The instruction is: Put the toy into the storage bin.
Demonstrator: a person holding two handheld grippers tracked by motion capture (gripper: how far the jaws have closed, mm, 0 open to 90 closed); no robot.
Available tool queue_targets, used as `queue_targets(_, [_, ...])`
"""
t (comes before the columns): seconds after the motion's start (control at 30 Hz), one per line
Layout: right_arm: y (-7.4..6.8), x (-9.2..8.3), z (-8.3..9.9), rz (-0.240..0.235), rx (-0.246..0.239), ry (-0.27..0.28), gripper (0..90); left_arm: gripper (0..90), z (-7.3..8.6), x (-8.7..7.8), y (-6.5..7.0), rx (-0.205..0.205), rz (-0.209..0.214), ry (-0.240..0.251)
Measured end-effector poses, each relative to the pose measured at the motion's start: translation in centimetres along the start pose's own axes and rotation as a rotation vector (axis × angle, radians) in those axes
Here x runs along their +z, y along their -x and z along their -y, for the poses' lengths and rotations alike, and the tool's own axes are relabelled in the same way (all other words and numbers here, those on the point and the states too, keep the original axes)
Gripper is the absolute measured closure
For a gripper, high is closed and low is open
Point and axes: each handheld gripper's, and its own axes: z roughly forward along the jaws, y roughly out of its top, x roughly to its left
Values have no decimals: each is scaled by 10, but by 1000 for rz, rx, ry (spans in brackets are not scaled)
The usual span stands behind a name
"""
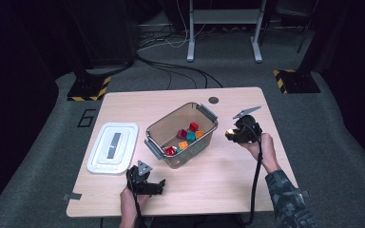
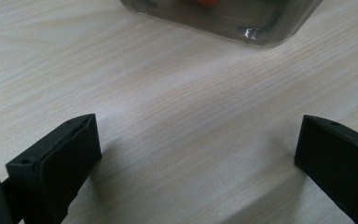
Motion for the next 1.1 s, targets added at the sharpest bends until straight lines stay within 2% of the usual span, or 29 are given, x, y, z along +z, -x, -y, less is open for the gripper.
queue_targets(0.27, [9, -1, -11, 16, 14, -1, 677, 0, 0, 0, 0, 0, 0, 1])
queue_targets(0.53, [15, -9, -21, 25, 24, 24, 677, 0, 0, 0, 0, 0, 0, 0])
queue_targets(1.1, [12, -15, -47, 22, 2, 65, 677, 0, 0, 0, 0, 1, 0, 0])
